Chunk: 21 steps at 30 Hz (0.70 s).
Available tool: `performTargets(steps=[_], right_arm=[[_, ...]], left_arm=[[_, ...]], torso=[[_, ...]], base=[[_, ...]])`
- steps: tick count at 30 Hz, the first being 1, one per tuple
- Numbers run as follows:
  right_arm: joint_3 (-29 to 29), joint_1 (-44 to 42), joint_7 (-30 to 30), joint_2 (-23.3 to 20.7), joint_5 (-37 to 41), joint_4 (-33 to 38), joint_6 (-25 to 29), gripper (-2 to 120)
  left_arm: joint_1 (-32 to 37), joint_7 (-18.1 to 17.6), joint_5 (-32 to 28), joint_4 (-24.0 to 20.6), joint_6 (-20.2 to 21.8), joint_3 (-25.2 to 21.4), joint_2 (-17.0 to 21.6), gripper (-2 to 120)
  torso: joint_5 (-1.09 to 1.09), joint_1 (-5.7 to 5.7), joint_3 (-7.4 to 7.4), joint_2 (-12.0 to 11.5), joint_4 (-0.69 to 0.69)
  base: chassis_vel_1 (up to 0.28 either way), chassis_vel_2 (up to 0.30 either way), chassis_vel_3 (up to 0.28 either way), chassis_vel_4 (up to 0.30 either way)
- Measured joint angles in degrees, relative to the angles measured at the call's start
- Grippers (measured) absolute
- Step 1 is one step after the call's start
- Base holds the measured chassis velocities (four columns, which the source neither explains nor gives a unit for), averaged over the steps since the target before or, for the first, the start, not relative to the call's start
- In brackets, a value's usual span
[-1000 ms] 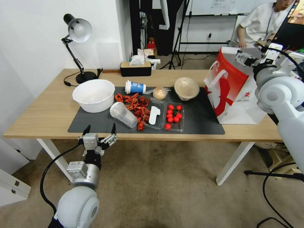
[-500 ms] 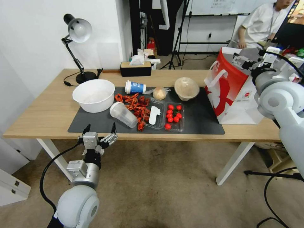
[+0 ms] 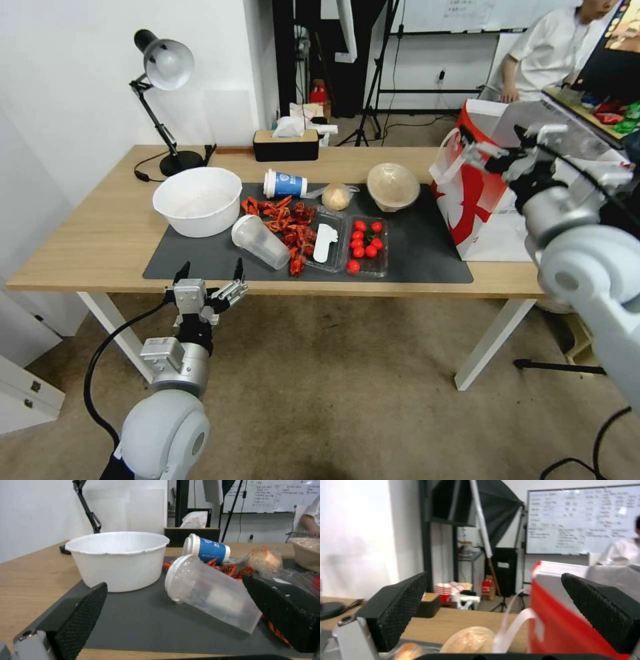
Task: Pick up the trash from the table and place it into the takeout bag.
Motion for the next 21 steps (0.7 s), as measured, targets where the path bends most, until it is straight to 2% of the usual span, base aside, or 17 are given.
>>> performTargets(steps=[8, 9, 11, 14, 21], right_arm=[[0.2, -7.3, -2.4, 1.7, -3.5, 1.0, 2.2, 100], [0.2, -10.4, -3.0, 3.1, -5.5, 1.0, 5.2, 100], [0.1, -11.3, -3.1, 3.7, -6.3, 0.9, 6.2, 100], [-0.5, -16.4, -3.5, 7.2, -10.4, 0.4, 12.8, 100], [-1.9, -22.3, -2.3, 12.3, -14.6, 0.3, 15.9, 100]], left_arm=[[0.4, -0.1, 0.0, -0.1, -0.1, -0.1, -0.1, 100], [0.7, 0.0, 0.0, -0.2, -0.1, -0.3, -0.1, 100], [0.8, 0.0, 0.0, -0.3, -0.1, -0.4, -0.1, 100], [1.3, 0.2, -0.1, -0.5, -0.2, -0.9, -0.2, 100], [2.6, 0.4, 0.2, -0.5, -0.5, -1.0, -0.7, 100]], torso=[[0.01, 0.0, 0.0, 0.0, 0.0], [0.0, 0.0, 0.0, 0.0, 0.0], [0.0, 0.0, 0.0, 0.0, 0.0], [-0.01, 0.0, 0.0, 0.0, 0.0], [0.0, 0.01, 0.0, 0.0, 0.01]], base=[[0.0, 0.0, 0.0, 0.0], [0.0, 0.0, 0.0, 0.0], [0.0, 0.0, 0.0, 0.0], [0.0, 0.0, 0.0, 0.0], [0.0, 0.0, 0.0, 0.0]])
